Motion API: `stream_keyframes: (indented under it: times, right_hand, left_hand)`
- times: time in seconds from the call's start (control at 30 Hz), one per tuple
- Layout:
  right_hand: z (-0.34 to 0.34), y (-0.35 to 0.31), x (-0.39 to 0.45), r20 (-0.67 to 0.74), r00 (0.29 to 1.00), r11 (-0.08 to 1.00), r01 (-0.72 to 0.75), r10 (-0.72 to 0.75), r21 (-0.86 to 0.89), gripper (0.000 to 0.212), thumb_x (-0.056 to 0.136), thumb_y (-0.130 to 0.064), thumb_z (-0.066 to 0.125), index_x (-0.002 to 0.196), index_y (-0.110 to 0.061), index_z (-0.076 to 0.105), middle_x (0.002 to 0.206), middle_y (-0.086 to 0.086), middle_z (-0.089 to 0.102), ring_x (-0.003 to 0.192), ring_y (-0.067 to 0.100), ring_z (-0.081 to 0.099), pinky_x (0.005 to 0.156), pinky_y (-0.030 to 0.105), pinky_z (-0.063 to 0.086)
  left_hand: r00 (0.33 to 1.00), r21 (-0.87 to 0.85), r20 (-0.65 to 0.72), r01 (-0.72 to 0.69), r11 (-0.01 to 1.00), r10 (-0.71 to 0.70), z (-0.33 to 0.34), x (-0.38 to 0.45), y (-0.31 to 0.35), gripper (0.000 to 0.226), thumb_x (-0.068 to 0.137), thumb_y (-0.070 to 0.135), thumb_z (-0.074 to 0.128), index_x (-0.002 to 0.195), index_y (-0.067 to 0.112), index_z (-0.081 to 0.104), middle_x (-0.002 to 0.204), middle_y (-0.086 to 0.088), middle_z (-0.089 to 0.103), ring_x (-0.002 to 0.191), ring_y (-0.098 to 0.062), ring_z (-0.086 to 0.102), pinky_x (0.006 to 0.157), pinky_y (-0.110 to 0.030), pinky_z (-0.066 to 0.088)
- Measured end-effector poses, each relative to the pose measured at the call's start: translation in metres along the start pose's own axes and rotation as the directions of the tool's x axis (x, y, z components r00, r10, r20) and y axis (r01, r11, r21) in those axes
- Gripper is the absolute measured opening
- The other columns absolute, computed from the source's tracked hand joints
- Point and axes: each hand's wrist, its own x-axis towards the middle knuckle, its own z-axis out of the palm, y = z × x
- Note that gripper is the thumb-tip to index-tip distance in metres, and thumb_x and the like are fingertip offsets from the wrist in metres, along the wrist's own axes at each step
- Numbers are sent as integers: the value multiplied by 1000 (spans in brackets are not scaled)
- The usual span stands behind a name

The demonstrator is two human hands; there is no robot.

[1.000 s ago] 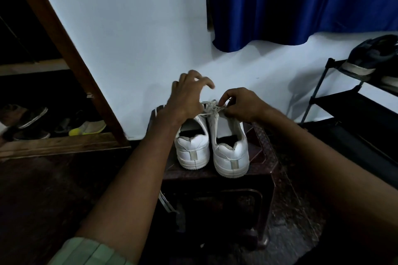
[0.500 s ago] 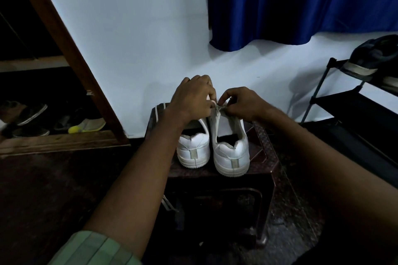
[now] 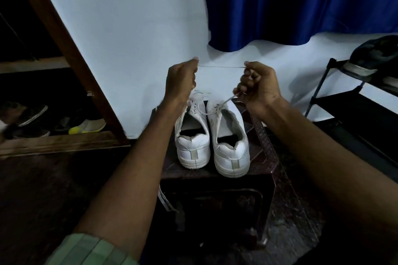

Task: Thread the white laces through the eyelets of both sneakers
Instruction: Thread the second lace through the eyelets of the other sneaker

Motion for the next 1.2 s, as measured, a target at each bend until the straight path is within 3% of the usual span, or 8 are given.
stream_keyframes:
  times: [0.13,0.27,0.4,0.5,0.67,0.77,0.97,1.2]
  right_hand:
    - [-11,-1,4,-159,983,938,29,-89,-347,18,88,-24,73,79,-13,61,56,-3,44,49,16,41,55,30,43]
    - [-6,11,5,156,946,568,297,-284,-767,40,82,-32,79,119,-25,66,100,2,71,81,18,68,72,35,58]
    - [0,17,5,512,817,173,563,-266,-808,5,94,-30,63,93,-30,68,84,-11,73,86,6,69,94,55,50]
    - [-4,18,7,483,839,-76,480,-250,-874,32,106,-31,46,81,-30,67,70,-8,71,79,6,66,101,54,38]
    - [0,6,2,32,898,689,360,-440,-629,41,109,-24,42,76,-16,65,78,4,67,64,6,60,66,24,49]
    - [-5,-1,2,-258,930,859,101,-260,-502,38,110,-25,41,84,-13,68,90,6,70,75,12,59,63,25,42]
    - [-10,16,12,129,930,330,249,-344,-911,66,72,-47,73,134,-38,52,125,-4,54,119,21,49,93,44,47]
    - [-1,5,1,241,936,199,295,-256,-935,22,78,-27,80,79,-11,65,70,1,64,63,16,59,60,32,47]
  left_hand:
    - [997,-168,29,77,983,-73,-6,1,6,31,96,35,59,70,21,51,53,9,29,48,-11,19,51,-29,15]
    - [958,337,253,-221,915,138,-3,-6,2,31,101,35,61,78,20,75,59,13,55,47,-3,43,53,-22,36]
    - [909,448,397,-315,837,130,9,-14,-1,32,102,42,61,81,25,79,61,14,67,57,-8,52,62,-25,44]
    - [914,455,376,-322,830,149,5,-13,2,36,101,44,61,77,24,77,55,8,53,56,-13,45,56,-21,39]
    - [913,221,408,-70,973,-27,-6,-10,6,35,105,40,57,79,18,64,58,7,33,48,-10,26,48,-23,22]
    - [888,-145,460,92,985,-15,-6,-7,12,29,108,36,48,86,21,57,59,8,31,47,-8,23,49,-25,16]
    - [915,271,403,-78,959,-39,2,-8,0,30,109,35,48,98,19,70,56,14,41,43,-2,29,44,-19,23]
    - [941,332,320,-1,943,-112,13,-14,-8,26,111,20,41,110,14,67,80,-2,71,55,-8,54,49,-16,39]
